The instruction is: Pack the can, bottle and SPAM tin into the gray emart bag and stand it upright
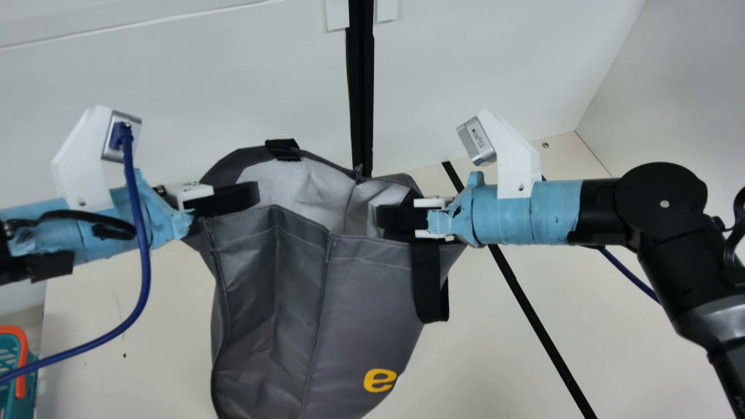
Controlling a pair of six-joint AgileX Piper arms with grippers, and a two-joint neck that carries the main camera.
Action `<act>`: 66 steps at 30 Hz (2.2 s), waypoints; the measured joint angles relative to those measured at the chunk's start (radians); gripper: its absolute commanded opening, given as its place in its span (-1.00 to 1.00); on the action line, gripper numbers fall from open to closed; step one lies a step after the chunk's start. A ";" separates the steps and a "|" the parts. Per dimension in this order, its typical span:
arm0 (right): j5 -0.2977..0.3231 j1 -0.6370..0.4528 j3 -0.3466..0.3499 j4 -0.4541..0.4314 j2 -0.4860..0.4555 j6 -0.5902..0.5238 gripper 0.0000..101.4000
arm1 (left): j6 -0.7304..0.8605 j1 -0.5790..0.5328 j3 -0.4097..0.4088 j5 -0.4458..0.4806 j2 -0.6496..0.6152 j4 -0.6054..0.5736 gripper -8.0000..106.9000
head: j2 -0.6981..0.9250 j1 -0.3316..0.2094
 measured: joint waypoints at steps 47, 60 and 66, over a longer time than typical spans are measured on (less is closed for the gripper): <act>0.002 0.000 0.000 -0.002 0.000 0.000 -1.00 | 0.092 0.036 0.014 0.032 -0.120 -0.125 0.71 | 0.000 0.000; 0.002 0.000 0.000 -0.002 0.000 0.000 -1.00 | 0.118 0.120 0.035 0.047 -0.220 -0.147 0.71 | 0.000 0.000; 0.002 0.000 0.000 -0.002 0.000 0.000 -1.00 | 0.112 0.173 0.062 0.047 -0.276 -0.097 0.71 | 0.002 0.000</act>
